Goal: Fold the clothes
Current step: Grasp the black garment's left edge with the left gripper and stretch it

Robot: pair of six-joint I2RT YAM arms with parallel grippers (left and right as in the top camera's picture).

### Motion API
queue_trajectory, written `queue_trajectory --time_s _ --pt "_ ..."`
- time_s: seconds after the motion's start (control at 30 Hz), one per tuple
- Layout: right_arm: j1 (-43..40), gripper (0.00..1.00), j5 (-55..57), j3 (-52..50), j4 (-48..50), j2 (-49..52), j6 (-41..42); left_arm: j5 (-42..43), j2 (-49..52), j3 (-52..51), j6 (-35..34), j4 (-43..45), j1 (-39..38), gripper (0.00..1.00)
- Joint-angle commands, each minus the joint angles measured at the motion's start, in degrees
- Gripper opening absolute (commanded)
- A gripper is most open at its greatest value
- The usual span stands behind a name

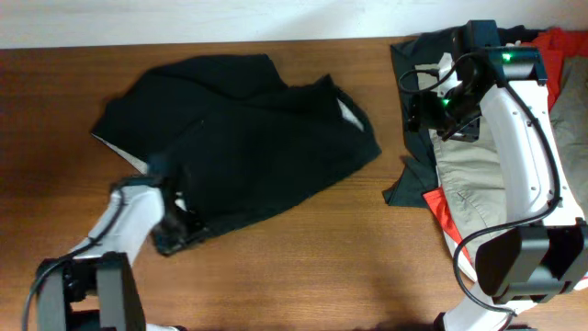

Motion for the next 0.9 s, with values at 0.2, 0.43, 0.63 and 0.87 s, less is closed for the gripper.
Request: queue_trajectory --time_s 0.2,0.43,0.63,0.87 --pt "12.5 0.83 -10.9 -19.6 7.8 0.4 2.7 -10.9 -3.1 10.9 0.8 -11.0 14.6 0.0" --pt "21.5 0.84 -5.4 -43.6 41.0 0.4 10.8 -10.9 -3.1 10.9 0.8 -10.5 14.6 0.0" --pt "16.0 0.04 -3.6 -37.8 32.8 -3.3 6.5 -10.9 -3.8 13.5 4.4 -12.1 14.6 0.0" --pt "3.7 0.04 -3.2 -4.7 5.9 -13.5 -1.1 1.8 -12.0 35.4 12.3 -17.5 11.5 0.0"
